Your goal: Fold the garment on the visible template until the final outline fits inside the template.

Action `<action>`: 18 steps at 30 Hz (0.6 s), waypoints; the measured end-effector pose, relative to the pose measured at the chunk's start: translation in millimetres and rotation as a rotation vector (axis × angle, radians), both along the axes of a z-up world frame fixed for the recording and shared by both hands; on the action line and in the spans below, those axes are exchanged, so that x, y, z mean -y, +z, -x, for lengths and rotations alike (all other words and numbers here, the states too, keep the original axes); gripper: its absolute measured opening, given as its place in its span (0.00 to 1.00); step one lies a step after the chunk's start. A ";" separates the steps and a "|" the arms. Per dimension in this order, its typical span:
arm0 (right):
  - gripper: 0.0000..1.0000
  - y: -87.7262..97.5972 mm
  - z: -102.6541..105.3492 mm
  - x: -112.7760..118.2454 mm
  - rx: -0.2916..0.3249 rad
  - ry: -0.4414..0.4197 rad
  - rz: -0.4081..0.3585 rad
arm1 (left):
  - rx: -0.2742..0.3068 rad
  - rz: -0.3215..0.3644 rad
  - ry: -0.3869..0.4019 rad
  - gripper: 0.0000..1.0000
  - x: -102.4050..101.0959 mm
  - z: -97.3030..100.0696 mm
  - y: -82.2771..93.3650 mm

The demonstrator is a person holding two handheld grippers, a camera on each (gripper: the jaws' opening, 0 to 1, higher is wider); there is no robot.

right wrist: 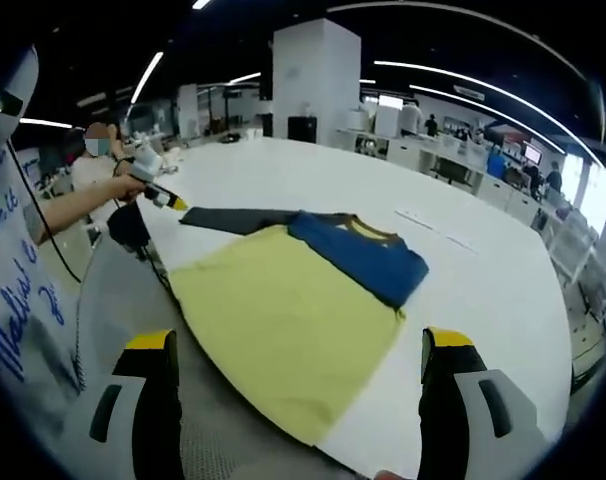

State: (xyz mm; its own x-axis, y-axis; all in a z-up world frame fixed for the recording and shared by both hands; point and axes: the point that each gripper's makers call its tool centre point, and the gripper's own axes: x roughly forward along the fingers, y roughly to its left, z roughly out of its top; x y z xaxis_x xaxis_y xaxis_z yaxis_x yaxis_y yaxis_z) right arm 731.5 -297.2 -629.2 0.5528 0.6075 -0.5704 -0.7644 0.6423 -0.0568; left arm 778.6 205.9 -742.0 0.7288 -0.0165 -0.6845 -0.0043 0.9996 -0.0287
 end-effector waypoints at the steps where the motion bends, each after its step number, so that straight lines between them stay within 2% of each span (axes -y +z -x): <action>1: 1.00 -0.2 -0.1 -0.4 -0.001 -0.001 -0.001 | 0.000 0.003 0.002 0.24 -1.4 -1.4 -0.6; 2: 1.00 -0.3 -0.1 -0.7 -0.002 -0.001 -0.001 | -0.002 0.005 0.005 0.23 -3.2 -2.8 -1.7; 4: 1.00 -0.4 -0.3 -1.4 -0.005 -0.001 -0.001 | -0.052 -0.045 -0.013 0.24 -11.2 -1.4 -8.1; 8: 1.00 -0.1 -0.8 -2.0 -0.006 -0.001 -0.001 | -0.053 -0.015 0.004 0.24 -14.3 -5.5 -11.7; 15: 1.00 -0.4 -0.5 -2.6 -0.010 0.001 0.002 | -0.080 -0.017 0.004 0.24 -11.2 -5.9 -23.1; 18: 1.00 -0.6 -0.3 -2.7 -0.011 0.002 0.007 | -0.098 -0.026 0.011 0.24 -16.3 -5.9 -29.7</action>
